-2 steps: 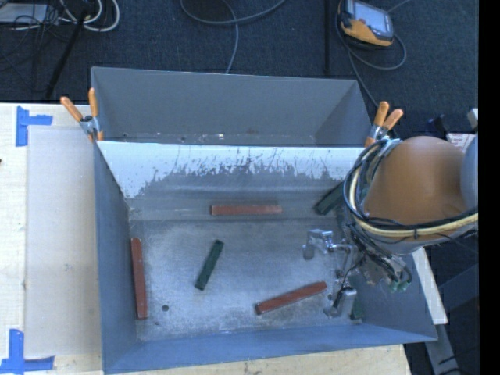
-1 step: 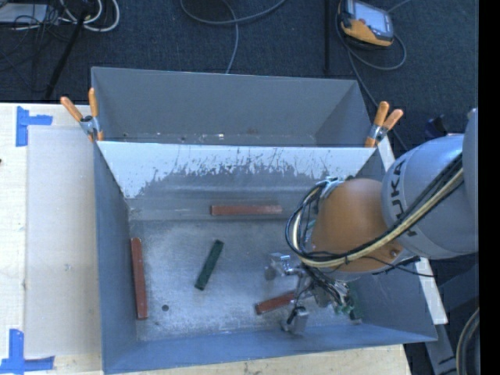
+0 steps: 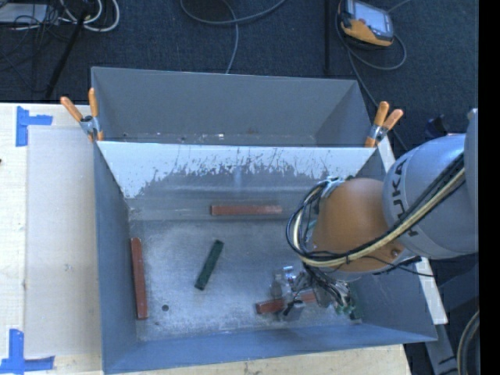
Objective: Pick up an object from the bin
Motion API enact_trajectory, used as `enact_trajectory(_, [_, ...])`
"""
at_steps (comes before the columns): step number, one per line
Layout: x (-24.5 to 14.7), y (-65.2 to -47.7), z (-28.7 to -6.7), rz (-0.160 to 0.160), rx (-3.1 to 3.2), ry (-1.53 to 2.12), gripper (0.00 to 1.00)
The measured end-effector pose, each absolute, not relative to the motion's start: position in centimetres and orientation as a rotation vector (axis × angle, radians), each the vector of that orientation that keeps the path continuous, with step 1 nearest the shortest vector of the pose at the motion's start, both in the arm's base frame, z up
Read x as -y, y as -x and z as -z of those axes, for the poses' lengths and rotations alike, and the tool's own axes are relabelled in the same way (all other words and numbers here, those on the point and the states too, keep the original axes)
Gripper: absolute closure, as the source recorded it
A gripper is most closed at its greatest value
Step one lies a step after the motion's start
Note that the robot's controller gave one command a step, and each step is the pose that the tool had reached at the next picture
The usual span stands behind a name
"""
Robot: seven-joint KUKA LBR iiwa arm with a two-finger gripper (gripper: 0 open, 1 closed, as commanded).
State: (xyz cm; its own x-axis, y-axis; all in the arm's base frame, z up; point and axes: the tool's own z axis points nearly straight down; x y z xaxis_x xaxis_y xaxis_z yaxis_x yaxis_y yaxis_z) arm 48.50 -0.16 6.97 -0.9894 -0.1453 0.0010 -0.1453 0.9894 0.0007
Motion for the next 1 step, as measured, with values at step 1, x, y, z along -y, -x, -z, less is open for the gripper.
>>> enact_trajectory(1, [-2.20,-51.50,-23.40,0.000,3.126,-0.399,1.00])
